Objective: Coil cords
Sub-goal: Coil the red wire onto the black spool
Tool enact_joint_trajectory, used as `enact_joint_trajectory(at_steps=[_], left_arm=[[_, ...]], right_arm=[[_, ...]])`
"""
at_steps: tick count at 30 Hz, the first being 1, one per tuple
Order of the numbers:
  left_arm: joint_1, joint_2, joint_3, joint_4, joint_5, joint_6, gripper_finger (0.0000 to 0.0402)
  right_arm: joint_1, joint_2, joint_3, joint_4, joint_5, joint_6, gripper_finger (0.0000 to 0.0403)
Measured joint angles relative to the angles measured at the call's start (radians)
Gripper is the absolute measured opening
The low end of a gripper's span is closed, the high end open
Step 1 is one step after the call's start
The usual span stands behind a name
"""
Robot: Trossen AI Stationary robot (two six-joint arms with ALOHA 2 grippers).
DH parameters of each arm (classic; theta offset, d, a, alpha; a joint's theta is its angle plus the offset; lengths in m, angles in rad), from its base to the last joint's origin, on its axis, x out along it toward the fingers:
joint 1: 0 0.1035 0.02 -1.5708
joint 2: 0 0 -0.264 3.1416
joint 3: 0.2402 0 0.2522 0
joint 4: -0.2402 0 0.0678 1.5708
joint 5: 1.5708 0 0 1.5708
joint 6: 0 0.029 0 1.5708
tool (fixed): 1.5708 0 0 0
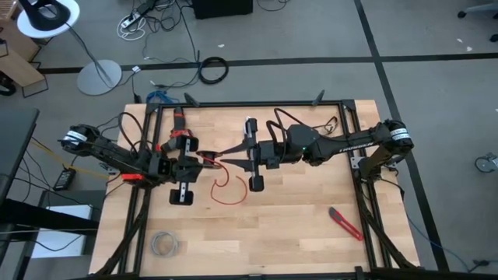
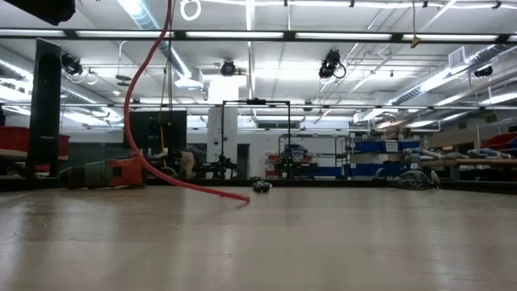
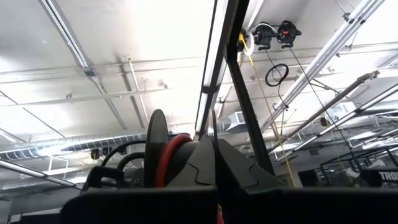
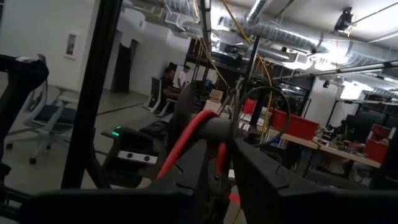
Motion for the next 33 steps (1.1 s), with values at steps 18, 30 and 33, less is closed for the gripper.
enact_joint_trajectory(at_steps=[18,30,33], left_arm=[[-0.007,-0.001,0.0,-0.062,-0.006,0.012,0.0018],[-0.048,0.0,0.0,-0.074,-0.085,0.019,0.0195],[-0.078,-0.002,0.0,-0.077,-0.147,0.076,0.0227]], right_arm=[[-0.005,-0.004,0.0,-0.032,0.018,-0.021,0.0002],[-0.004,-0.005,0.001,-0.037,0.054,-0.026,0.0001],[-0.004,-0.016,0.002,-0.073,0.058,-0.041,0.0001]])
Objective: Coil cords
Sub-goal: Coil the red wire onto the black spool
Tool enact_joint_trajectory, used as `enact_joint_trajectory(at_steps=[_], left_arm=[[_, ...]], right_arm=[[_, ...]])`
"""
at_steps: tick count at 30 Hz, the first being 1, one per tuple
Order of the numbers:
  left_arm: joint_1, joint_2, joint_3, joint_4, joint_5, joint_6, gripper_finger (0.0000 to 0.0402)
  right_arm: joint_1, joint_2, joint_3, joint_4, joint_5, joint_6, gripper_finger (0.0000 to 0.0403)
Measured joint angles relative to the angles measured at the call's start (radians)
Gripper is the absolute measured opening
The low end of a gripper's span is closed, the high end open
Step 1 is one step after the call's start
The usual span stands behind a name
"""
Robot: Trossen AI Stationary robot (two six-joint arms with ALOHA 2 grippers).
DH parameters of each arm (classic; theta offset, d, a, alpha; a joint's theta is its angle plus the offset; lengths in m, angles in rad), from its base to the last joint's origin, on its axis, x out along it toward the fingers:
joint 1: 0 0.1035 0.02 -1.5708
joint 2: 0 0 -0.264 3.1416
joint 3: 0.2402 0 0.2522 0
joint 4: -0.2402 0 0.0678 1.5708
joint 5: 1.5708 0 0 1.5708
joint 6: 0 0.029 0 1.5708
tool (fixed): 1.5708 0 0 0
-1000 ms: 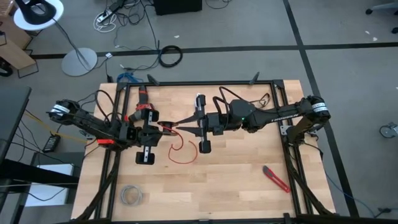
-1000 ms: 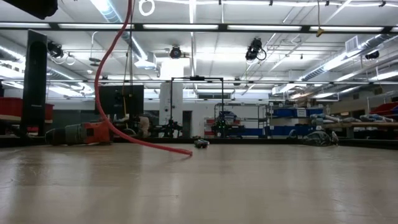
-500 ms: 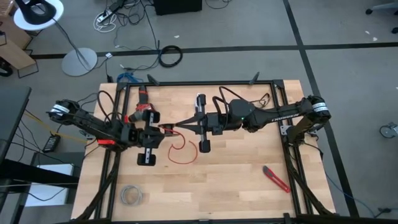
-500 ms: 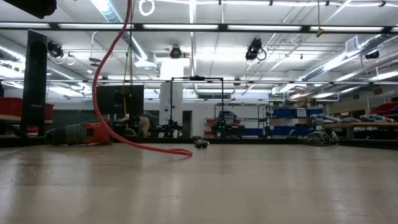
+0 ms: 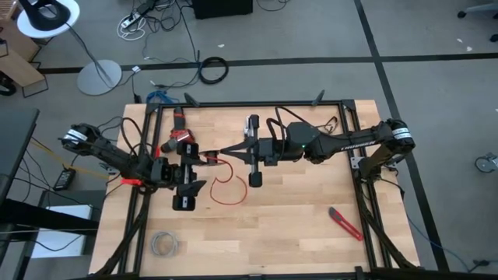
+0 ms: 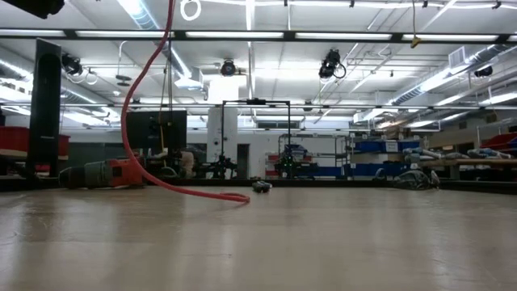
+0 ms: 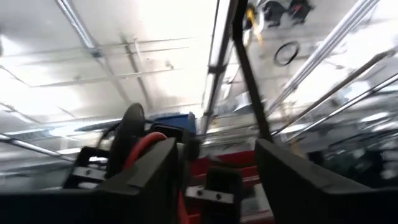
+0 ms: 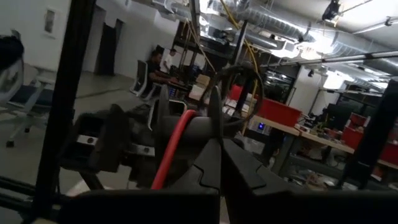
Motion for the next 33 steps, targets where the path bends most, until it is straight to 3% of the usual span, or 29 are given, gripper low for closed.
enact_joint_trajectory(at_steps=[12,18,21,24,30,33], left_arm=[[-0.166,-0.015,0.0,-0.001,-0.366,0.308,0.0224],[-0.264,-0.036,0.031,-0.066,-0.729,0.46,0.0223],[-0.301,-0.043,0.099,-0.252,-0.959,0.51,0.0223],[-0.312,-0.045,0.199,-0.528,-1.104,0.465,0.0223],[-0.317,-0.045,0.43,-1.15,-1.126,0.187,0.0221],[-0.305,-0.037,0.541,-1.487,-1.043,-0.009,0.0211]], right_arm=[[0.019,-0.068,0.0,-0.228,0.111,-0.031,0.0],[0.018,-0.081,0.0,-0.388,0.206,-0.023,0.0],[0.013,-0.08,-0.001,-0.456,0.221,-0.019,0.0],[0.0,-0.079,-0.001,-0.496,0.22,0.018,0.0],[-0.017,-0.077,-0.001,-0.55,0.214,0.047,0.0],[-0.019,-0.077,-0.001,-0.584,0.213,0.057,0.0]])
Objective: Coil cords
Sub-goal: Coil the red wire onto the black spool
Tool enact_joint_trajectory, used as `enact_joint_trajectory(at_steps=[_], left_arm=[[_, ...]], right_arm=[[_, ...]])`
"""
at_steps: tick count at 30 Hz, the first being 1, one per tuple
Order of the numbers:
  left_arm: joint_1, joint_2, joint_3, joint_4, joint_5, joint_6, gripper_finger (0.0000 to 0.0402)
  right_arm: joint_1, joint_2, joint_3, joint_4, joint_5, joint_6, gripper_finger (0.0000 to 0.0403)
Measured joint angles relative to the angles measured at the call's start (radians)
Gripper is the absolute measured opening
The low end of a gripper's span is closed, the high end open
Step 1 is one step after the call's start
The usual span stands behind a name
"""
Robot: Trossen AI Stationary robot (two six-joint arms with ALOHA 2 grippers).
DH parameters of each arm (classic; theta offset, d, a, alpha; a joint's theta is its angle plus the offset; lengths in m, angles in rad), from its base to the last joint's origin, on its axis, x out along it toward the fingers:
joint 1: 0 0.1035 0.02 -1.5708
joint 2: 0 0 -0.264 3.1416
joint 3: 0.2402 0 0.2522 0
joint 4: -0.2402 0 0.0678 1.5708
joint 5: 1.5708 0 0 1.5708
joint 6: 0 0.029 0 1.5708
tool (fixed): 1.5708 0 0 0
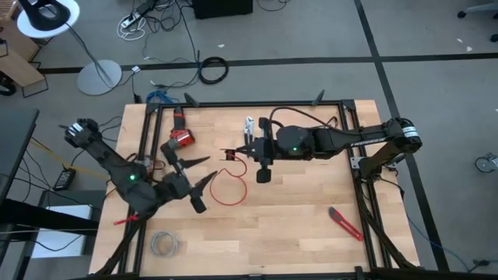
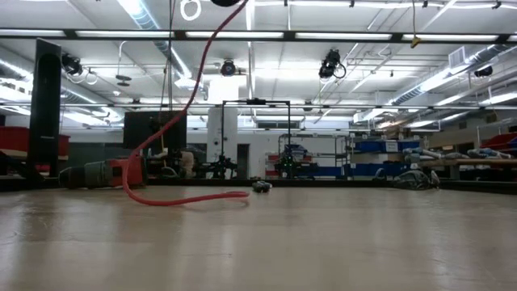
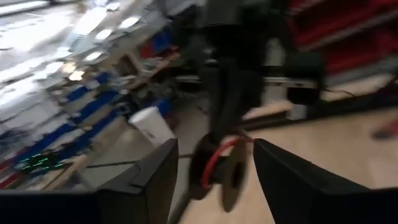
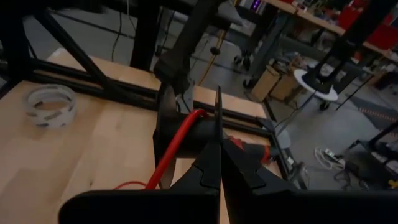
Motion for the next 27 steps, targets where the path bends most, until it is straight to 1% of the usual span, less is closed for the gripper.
enact_joint_trajectory(at_steps=[2,5,8,10,15,21,27], left_arm=[[0.019,0.01,0.064,-0.167,0.073,-0.113,0.02],[0.052,0.04,0.138,-0.346,0.142,-0.21,0.018],[0.09,0.082,0.192,-0.463,0.222,-0.26,0.0161],[0.114,0.109,0.225,-0.519,0.253,-0.271,0.0151],[0.17,0.174,0.3,-0.636,0.281,-0.294,0.0137],[0.21,0.214,0.353,-0.686,0.312,-0.289,0.0137],[0.233,0.216,0.356,-0.699,0.326,-0.29,0.0137]], right_arm=[[-0.003,0.0,0.0,-0.014,0.0,0.009,0.0],[-0.007,0.0,0.0,-0.023,0.001,0.018,0.0],[-0.013,0.0,0.0,-0.026,0.001,0.022,0.0],[-0.016,0.0,0.0,-0.027,0.0,0.026,0.0],[-0.021,0.0,0.0,-0.041,0.001,0.029,0.0],[-0.021,0.0,0.0,-0.065,0.001,0.028,0.0],[-0.021,0.0,0.0,-0.064,0.001,0.026,0.0]])
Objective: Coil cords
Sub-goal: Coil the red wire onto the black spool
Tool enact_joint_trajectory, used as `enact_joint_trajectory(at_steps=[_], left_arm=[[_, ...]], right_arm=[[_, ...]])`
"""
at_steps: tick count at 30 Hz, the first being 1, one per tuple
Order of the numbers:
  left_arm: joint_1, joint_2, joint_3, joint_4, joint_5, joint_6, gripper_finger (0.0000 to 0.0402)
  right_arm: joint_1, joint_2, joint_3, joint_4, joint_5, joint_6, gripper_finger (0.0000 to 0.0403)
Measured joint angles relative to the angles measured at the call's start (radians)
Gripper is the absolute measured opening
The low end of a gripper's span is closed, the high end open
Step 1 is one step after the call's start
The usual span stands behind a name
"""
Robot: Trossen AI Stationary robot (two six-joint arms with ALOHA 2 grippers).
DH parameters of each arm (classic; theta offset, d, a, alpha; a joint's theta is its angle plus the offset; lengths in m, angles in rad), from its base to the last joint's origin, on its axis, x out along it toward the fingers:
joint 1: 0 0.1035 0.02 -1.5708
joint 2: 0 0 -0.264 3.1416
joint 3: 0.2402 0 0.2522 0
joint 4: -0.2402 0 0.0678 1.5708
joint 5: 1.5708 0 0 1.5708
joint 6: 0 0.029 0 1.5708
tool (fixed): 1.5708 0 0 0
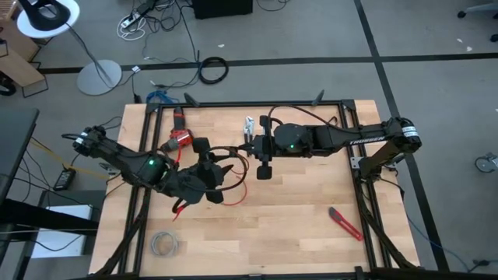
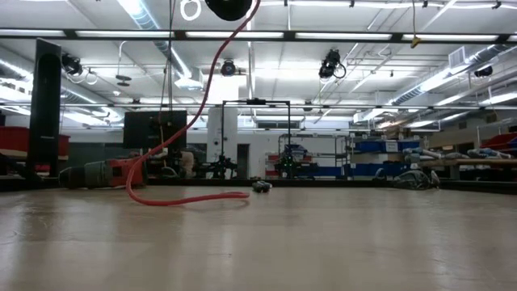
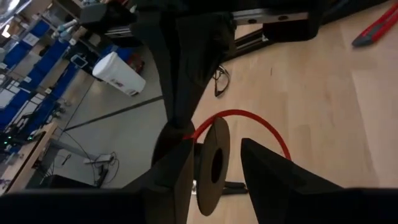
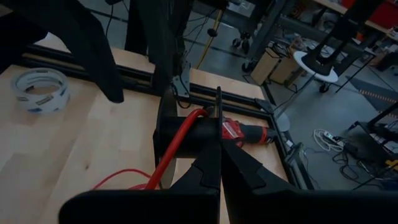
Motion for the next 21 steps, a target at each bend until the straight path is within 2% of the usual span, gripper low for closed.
enact_joint_trajectory(at_steps=[12,16,21], left_arm=[[0.045,0.017,0.0,-0.036,0.053,-0.024,0.0124],[0.045,0.021,0.0,-0.037,0.052,-0.025,0.0095],[0.045,0.022,0.0,-0.038,0.031,-0.025,0.0039]], right_arm=[[0.0,0.0,0.0,0.003,-0.005,-0.011,0.0],[0.0,0.0,0.0,0.007,-0.008,-0.011,0.0],[0.0,0.0,-0.001,0.01,-0.009,-0.012,0.0]])
